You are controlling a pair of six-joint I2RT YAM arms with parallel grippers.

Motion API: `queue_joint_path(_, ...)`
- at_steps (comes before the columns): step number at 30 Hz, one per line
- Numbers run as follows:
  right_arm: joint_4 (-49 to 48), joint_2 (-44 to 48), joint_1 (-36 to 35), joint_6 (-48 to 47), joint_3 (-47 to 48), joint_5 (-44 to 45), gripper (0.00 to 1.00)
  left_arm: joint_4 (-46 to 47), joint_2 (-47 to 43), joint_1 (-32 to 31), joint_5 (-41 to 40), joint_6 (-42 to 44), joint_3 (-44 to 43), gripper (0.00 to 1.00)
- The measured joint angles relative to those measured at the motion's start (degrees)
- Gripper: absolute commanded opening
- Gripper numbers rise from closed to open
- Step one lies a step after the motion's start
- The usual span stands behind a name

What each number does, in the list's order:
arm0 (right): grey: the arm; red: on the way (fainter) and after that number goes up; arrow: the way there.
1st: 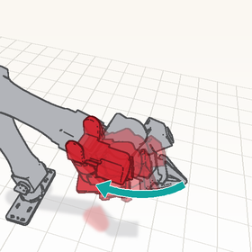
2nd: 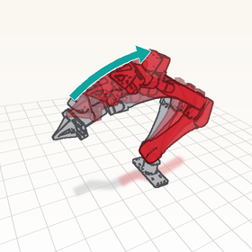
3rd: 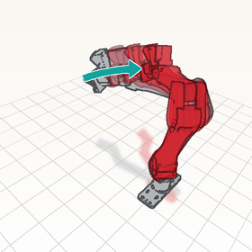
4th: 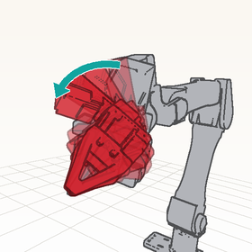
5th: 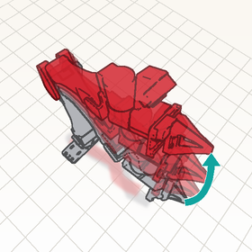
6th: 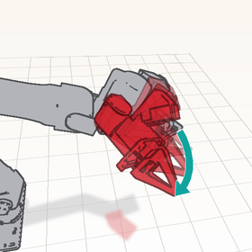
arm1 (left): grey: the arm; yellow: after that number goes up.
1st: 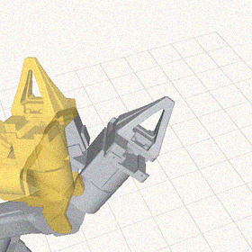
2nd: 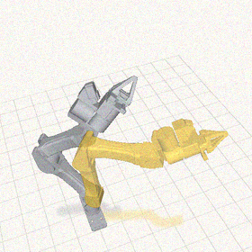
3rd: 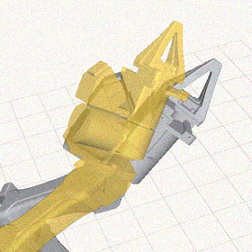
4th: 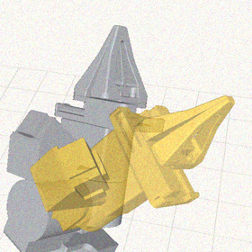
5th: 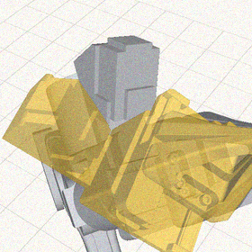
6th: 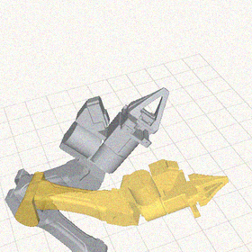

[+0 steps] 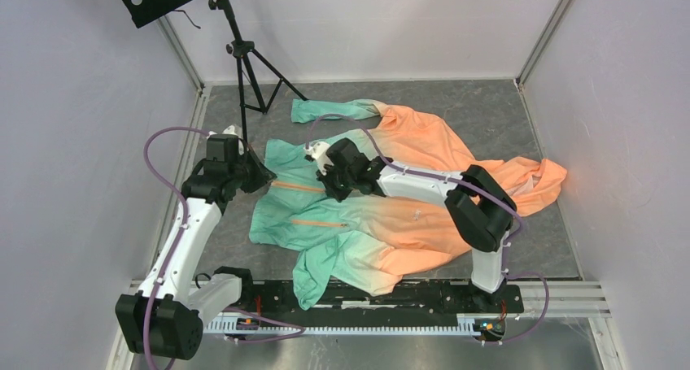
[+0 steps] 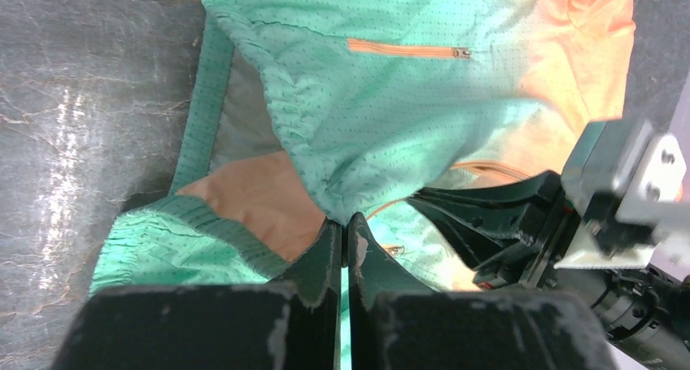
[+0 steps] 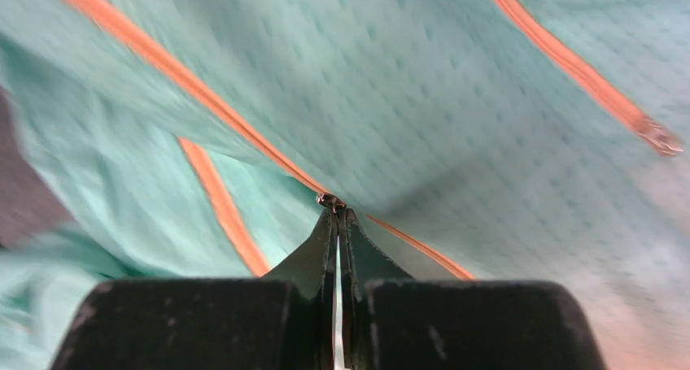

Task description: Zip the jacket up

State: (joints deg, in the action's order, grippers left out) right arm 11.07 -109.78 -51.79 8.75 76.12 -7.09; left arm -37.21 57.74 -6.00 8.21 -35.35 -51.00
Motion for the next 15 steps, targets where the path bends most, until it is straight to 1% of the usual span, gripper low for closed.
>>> queue_joint_path(4, 7.98, 1.90, 3.17, -18.01, -1.75, 3.52, 0.00, 0.17, 0.72, -0.04, -2.19, 0.07, 0.00, 0.02)
queue_joint_path(6, 11.21, 2.95, 7.13, -24.44, -4.15, 6.25, 0.00, 0.42, 1.46, -0.11, -3.76, 0.09, 0.00, 0.02)
queue_joint_path(7, 12.37, 3.98, 10.58, -27.28, -6.49, 7.37, 0.00, 0.52, 1.86, -0.17, -5.20, 0.09, 0.00, 0.02)
queue_joint_path(11, 14.60, 10.80, 23.76, -34.40, -16.28, 12.13, 0.00, 1.38, 2.23, -0.22, -10.12, 0.02, 0.46, 0.02)
queue_joint_path(15, 15.34, 17.49, 32.20, -38.75, -24.11, 19.50, 0.00, 2.27, 2.23, -0.26, -13.49, -0.04, 2.23, 0.02)
